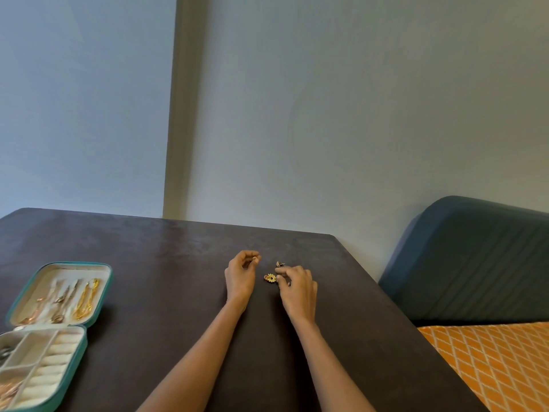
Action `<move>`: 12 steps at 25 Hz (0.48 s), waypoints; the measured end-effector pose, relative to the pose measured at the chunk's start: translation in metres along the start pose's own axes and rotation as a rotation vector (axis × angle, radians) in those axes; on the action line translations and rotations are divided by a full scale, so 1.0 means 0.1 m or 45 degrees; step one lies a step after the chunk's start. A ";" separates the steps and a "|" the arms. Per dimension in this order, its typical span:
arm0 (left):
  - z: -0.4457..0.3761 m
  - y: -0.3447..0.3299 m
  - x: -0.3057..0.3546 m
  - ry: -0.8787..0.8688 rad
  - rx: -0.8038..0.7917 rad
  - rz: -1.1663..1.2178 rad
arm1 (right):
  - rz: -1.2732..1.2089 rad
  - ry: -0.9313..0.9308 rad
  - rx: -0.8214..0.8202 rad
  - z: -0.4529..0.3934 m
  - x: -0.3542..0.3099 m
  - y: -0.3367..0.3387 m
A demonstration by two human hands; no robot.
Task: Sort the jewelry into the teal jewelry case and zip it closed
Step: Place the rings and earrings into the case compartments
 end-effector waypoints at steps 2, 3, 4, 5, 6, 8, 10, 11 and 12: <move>0.00 -0.01 -0.01 -0.003 -0.009 -0.013 | 0.097 0.032 -0.011 -0.05 -0.08 -0.03; 0.00 -0.01 -0.02 0.001 -0.011 -0.017 | 0.150 0.041 -0.040 -0.08 -0.11 -0.06; -0.01 -0.01 -0.02 0.003 -0.012 -0.023 | 0.204 0.048 -0.071 -0.10 -0.13 -0.10; -0.01 -0.01 -0.03 0.001 -0.013 -0.031 | 0.248 0.051 -0.097 -0.12 -0.14 -0.13; -0.01 -0.02 -0.03 -0.003 -0.016 -0.035 | 0.274 0.053 -0.105 -0.13 -0.15 -0.14; -0.01 -0.03 -0.02 -0.006 -0.027 -0.038 | 0.290 0.058 -0.094 -0.15 -0.15 -0.15; -0.02 -0.04 -0.03 -0.007 -0.049 -0.052 | 0.281 0.054 -0.074 -0.16 -0.13 -0.16; -0.02 -0.05 -0.04 -0.008 -0.062 -0.056 | 0.264 0.030 -0.072 -0.17 -0.12 -0.18; -0.02 -0.05 -0.05 -0.006 -0.076 -0.056 | 0.227 -0.001 -0.067 -0.17 -0.11 -0.18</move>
Point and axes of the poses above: each hand's wrist, its own z-axis away from the middle knuckle, its own y-axis out of the back of the hand, x = y × z, the point moved 7 cm from there along -z, towards the middle knuckle, and after that the axes turned 2 degrees about x, right-handed, at the moved point
